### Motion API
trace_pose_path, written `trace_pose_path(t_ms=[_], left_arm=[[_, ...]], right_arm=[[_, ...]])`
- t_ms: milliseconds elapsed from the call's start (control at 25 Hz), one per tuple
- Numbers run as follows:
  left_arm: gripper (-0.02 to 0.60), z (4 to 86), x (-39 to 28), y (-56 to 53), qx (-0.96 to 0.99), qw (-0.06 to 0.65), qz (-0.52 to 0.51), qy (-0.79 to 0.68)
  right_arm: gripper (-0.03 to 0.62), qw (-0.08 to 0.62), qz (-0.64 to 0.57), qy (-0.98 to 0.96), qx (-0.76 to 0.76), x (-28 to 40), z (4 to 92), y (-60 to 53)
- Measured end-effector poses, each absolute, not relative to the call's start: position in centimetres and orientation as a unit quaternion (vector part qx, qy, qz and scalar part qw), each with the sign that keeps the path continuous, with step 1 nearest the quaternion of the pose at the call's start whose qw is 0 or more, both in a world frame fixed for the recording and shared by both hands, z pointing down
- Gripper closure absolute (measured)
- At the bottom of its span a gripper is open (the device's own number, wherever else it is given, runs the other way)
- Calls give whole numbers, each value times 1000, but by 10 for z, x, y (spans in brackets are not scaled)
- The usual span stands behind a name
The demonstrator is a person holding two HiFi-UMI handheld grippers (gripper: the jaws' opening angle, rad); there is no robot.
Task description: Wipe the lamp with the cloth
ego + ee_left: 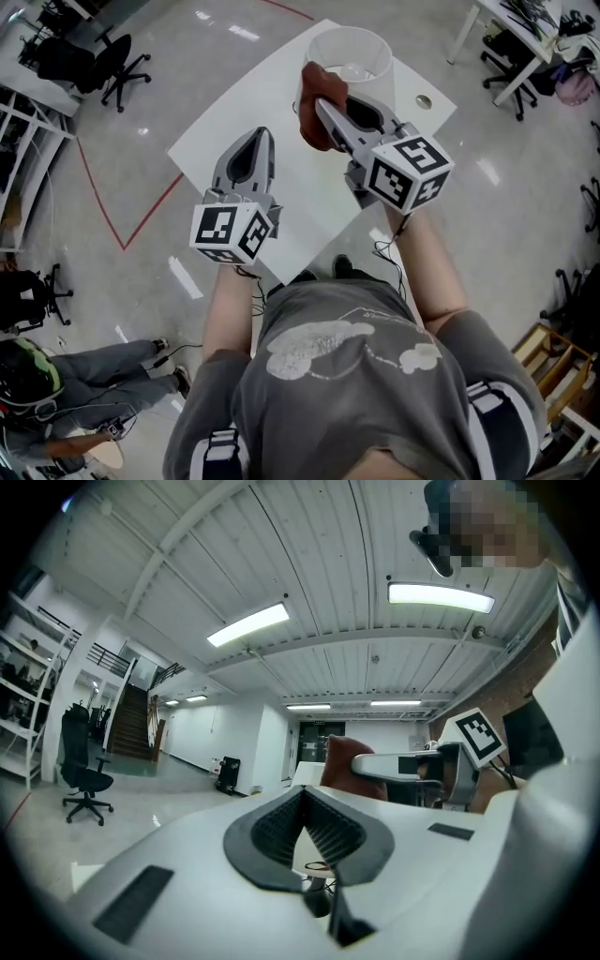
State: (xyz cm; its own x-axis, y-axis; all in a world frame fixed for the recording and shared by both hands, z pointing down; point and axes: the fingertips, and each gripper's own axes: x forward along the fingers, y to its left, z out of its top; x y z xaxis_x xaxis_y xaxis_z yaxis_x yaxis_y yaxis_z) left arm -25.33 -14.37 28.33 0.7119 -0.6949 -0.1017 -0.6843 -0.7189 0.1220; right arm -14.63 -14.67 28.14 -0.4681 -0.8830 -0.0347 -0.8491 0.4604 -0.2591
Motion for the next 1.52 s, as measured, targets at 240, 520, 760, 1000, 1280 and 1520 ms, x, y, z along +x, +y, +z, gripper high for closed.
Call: trace_pose_path(t_ms=[240, 520, 760, 1000, 1280, 1520], left_arm=[[574, 296, -268, -161, 927, 53, -62, -367], [574, 305, -271, -183, 945, 64, -50, -318], [574, 316, -284, -195, 953, 79, -42, -290], [574, 332, -285, -200, 960, 94, -33, -262], [574, 362, -285, -206, 966, 125, -14, -225], [574, 340, -285, -222, 973, 114, -34, -200]], right_arm=[[503, 74, -107, 847, -516, -166, 289, -162], [503, 61, -128, 825, -547, -187, 314, -171], [503, 40, -155, 798, -582, -196, 352, -178], [503, 31, -168, 769, -616, -194, 383, -178], [503, 13, -183, 736, -651, -202, 412, -182], [503, 38, -148, 725, -672, -207, 370, -194]])
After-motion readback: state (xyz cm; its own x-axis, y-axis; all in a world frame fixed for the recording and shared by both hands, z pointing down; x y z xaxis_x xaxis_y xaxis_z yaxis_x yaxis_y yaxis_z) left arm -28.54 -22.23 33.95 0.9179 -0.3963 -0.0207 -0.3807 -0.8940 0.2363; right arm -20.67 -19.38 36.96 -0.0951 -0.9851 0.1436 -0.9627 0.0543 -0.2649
